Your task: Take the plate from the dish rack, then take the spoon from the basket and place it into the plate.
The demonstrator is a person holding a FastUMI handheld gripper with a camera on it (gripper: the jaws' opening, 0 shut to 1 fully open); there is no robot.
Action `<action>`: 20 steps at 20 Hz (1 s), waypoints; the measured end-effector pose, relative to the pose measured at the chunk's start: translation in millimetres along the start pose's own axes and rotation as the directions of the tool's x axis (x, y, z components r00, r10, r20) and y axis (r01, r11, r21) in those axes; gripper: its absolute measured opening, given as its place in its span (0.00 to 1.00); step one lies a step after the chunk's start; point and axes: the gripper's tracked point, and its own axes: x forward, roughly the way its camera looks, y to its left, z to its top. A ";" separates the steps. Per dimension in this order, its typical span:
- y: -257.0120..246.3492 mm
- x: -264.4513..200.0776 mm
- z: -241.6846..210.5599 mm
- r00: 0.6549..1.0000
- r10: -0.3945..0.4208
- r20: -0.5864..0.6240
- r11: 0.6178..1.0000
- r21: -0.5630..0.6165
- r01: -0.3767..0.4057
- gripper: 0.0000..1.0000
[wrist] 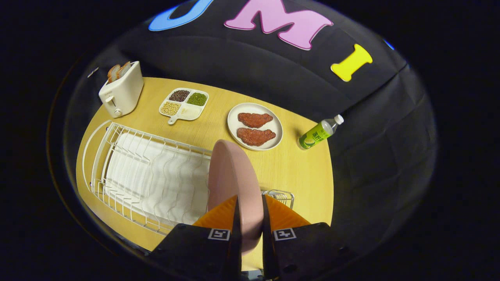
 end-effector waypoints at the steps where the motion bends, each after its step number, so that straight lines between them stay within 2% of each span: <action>1: 0.6 -1.6 -1.4 1.000 -0.010 0.004 1.000 -0.013 0.010 0.24; 4: 3.1 -3.9 2.3 0.999 -0.051 0.012 0.998 -0.033 0.051 0.25; 8: 10.3 -9.4 11.5 0.993 -0.104 0.053 0.986 -0.122 0.110 0.24; 10: 9.5 -11.9 12.4 0.992 -0.108 0.068 0.986 -0.123 0.116 0.24; 12: 1.7 -18.5 16.0 0.991 -0.101 0.082 0.992 -0.071 0.107 0.24; 15: -7.1 -33.5 17.1 0.992 -0.041 0.115 0.999 0.005 0.041 0.24; 20: -4.7 -65.0 -3.2 0.977 0.152 0.151 0.975 0.137 -0.173 0.24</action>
